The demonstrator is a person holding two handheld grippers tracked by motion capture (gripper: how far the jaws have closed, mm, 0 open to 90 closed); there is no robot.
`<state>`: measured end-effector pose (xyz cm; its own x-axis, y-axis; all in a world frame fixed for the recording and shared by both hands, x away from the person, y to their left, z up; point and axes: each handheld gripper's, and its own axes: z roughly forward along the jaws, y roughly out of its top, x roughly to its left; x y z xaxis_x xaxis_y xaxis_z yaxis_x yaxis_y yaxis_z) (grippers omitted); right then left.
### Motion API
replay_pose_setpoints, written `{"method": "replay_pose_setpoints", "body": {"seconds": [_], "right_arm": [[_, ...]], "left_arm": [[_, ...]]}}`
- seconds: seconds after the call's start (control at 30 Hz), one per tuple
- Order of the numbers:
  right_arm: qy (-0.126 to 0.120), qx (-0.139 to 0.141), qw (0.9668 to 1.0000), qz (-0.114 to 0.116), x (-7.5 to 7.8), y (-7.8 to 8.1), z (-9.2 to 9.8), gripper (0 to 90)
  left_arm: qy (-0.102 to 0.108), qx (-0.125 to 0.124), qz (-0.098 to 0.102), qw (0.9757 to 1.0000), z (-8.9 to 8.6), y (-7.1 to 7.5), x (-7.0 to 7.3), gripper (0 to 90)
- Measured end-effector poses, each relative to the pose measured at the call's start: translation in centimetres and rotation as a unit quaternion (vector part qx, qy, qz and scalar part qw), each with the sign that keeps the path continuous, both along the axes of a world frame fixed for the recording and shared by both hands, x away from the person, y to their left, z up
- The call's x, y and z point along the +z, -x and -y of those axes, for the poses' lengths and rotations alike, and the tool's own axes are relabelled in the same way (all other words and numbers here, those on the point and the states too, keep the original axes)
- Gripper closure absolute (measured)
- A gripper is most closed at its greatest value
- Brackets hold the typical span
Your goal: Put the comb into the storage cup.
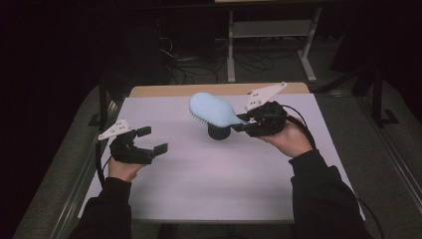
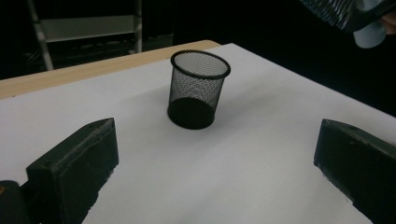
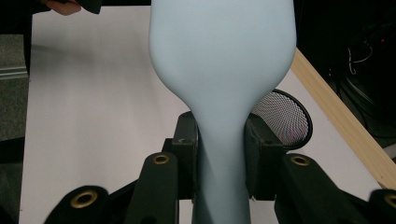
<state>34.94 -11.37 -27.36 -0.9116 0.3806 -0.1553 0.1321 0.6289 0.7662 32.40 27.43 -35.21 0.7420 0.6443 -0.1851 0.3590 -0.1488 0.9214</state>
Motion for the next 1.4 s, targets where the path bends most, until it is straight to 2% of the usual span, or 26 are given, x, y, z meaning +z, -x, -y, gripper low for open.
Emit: {"method": "replay_pose_setpoints", "body": {"seconds": [0.33, 0.6, 0.87, 1.13, 1.4], "right_arm": [[-0.005, 0.003, 0.9999, 0.008, 0.0, 0.0, -0.5, 68.1], [-0.015, 0.004, 0.9998, 0.016, 0.2, 0.0, -0.8, 68.1], [-0.017, 0.009, 0.9996, 0.021, 0.2, -0.1, -1.5, 68.1], [-0.018, 0.015, 0.9995, 0.022, 0.3, -0.1, -2.0, 68.1], [-0.022, 0.02, 0.9992, 0.026, 0.3, -0.1, -2.7, 68.1]], "left_arm": [[0.015, -0.031, -0.015, 0.9993, 2.7, -1.0, 1.2, 0.0], [0.048, -0.06, -0.019, 0.9969, 4.5, -1.6, 2.4, 0.0], [0.051, -0.082, -0.014, 0.9952, 6.0, -2.1, 3.8, 0.0], [0.045, -0.092, -0.019, 0.9946, 7.0, -2.3, 4.2, 0.0], [0.058, -0.097, -0.022, 0.9933, 7.7, -2.7, 4.9, 0.0]]}}
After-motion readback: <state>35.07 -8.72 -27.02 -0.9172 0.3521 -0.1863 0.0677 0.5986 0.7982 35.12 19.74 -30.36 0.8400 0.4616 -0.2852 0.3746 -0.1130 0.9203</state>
